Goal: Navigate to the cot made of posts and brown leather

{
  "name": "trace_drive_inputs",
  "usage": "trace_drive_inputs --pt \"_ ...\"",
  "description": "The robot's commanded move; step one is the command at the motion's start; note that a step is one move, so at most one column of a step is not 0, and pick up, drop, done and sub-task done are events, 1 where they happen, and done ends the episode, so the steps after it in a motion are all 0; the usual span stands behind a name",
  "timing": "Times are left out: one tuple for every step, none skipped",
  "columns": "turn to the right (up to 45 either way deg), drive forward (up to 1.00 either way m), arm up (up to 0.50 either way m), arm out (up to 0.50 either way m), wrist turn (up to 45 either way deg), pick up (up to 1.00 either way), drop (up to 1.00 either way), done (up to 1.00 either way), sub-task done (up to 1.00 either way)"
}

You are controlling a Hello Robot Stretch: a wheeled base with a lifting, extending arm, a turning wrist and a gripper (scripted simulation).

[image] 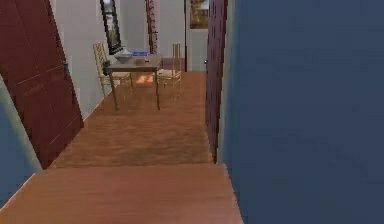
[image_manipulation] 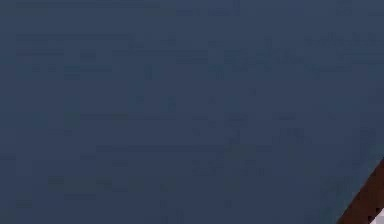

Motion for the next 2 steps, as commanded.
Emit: trace_drive_inputs --pt "0.0 1.0 0.0 0.0 0.0 0.0 0.0 0.0 0.0" --pt "-3.0 0.0 0.0 0.0 0.0 0.0 0.0 0.0 0.0"
